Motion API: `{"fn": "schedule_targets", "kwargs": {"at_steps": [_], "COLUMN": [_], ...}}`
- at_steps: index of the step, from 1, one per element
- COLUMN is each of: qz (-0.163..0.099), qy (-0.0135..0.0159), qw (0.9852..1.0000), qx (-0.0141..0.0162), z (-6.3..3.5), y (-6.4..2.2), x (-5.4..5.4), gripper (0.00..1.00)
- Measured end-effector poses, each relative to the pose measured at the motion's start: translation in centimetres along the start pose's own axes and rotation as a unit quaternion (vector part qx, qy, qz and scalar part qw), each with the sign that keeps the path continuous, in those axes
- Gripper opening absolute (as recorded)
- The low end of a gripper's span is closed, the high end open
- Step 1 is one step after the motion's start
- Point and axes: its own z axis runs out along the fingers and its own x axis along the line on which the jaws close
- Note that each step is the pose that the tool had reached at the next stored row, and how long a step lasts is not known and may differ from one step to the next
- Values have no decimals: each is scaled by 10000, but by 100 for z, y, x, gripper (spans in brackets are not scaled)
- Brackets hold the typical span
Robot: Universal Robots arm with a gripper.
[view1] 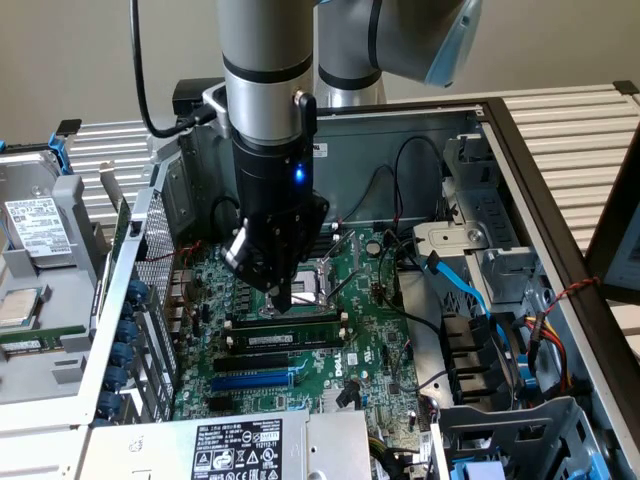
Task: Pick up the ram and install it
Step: 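Press down the ram until it locks into place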
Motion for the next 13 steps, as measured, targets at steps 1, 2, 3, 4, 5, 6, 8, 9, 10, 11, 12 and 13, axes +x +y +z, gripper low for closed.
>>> {"fn": "schedule_targets", "kwargs": {"at_steps": [1, 2, 3, 4, 5, 6, 8, 9, 10, 11, 12, 13], "qz": [71, 138, 201, 257, 314, 372, 487, 584, 640, 697, 751, 811], "qy": [0, 0, 0, 1, 1, 2, 2, 3, 3, 3, 2, 1], "qw": [10000, 9999, 9998, 9997, 9995, 9993, 9988, 9983, 9979, 9976, 9972, 9967], "qx": [-3, -5, -8, -9, -10, -11, -13, -14, -14, -14, -14, -14], "z": [0, 0, 0, 0, 0, 0, 0, 0, 0, 0, 0, 0], "y": [0, 0, 0, 0, 0, 0, 0, 0, 0, 0, 0, 0], "x": [0, 0, 0, 0, 0, 0, 0, 0, 0, 0, 0, 0], "gripper": [11, 11, 11, 11, 11, 11, 11, 11, 11, 11, 11, 11]}}
